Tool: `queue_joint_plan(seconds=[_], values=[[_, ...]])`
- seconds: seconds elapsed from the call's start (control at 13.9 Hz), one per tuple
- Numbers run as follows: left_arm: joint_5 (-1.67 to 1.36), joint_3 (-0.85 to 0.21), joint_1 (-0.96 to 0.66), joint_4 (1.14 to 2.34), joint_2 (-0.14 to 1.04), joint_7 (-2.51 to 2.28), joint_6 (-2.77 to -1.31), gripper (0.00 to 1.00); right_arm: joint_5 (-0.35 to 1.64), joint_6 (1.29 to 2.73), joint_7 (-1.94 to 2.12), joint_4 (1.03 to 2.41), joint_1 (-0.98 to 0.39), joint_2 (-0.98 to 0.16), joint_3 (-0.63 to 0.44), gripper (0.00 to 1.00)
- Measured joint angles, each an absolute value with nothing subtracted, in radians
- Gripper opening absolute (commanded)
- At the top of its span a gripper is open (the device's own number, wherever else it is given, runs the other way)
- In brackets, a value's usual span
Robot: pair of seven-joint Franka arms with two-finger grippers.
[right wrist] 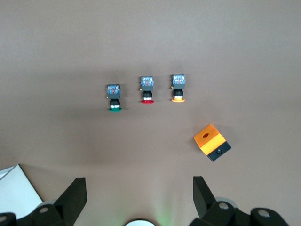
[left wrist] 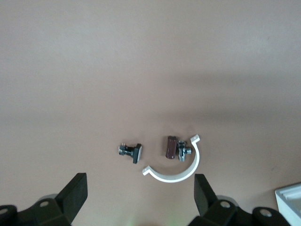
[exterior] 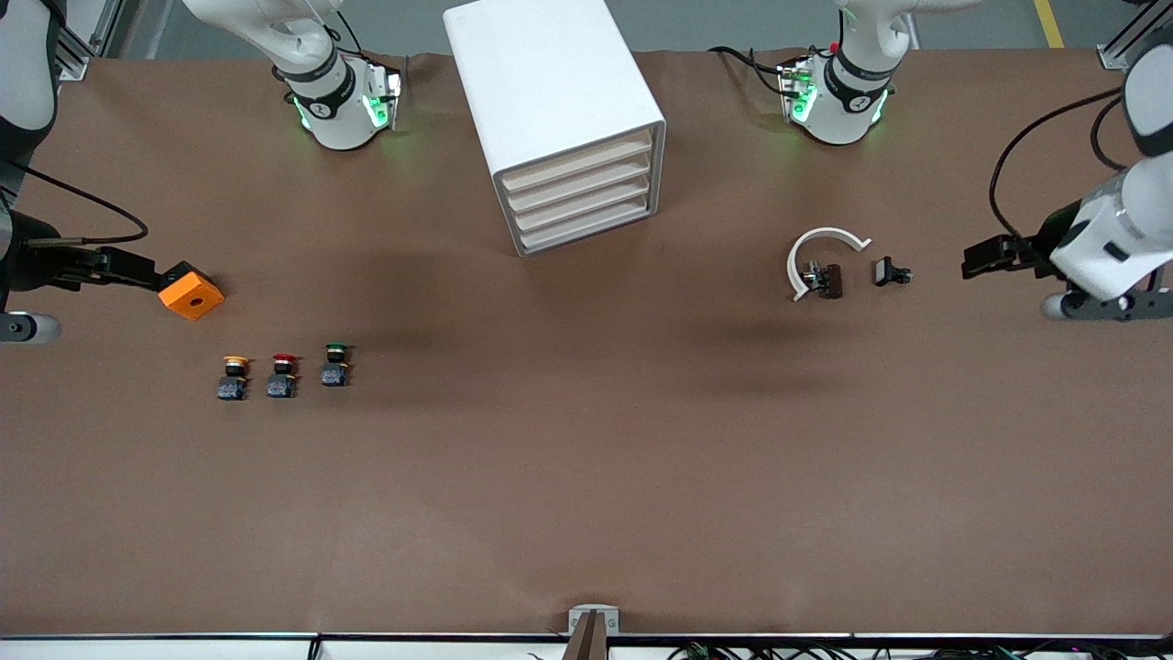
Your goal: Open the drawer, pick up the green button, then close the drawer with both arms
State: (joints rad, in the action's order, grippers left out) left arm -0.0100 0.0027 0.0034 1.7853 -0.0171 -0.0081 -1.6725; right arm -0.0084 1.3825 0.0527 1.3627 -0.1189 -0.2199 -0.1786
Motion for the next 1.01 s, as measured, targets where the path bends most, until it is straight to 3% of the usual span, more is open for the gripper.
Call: queue_joint_plan(seconds=[0.22, 0.51, 0.79, 1.01], values=[[-0.011, 0.006, 0.006, 1.822, -0.118, -0.008, -1.696, 1.0, -0.009, 1.344, 0.053, 1.285, -0.093, -0.218, -0.188, 1.0], [-0.012, 0.0, 0.002, 1.789, -0.146, -0.069, -1.69, 1.0, -0.008, 1.309, 0.043, 1.219, -0.08, -0.201, -0.184, 1.0], [-0.013, -0.004, -0.004, 1.725, -0.114, -0.101, -1.689, 1.0, -0.008, 1.293, -0.012, 1.218, -0.081, -0.184, -0.18, 1.0], [-0.013, -0.005, -0.006, 1.598, -0.021, -0.101, -1.691, 1.0, -0.008, 1.278, -0.014, 1.216, -0.081, -0.169, -0.178, 1.0]])
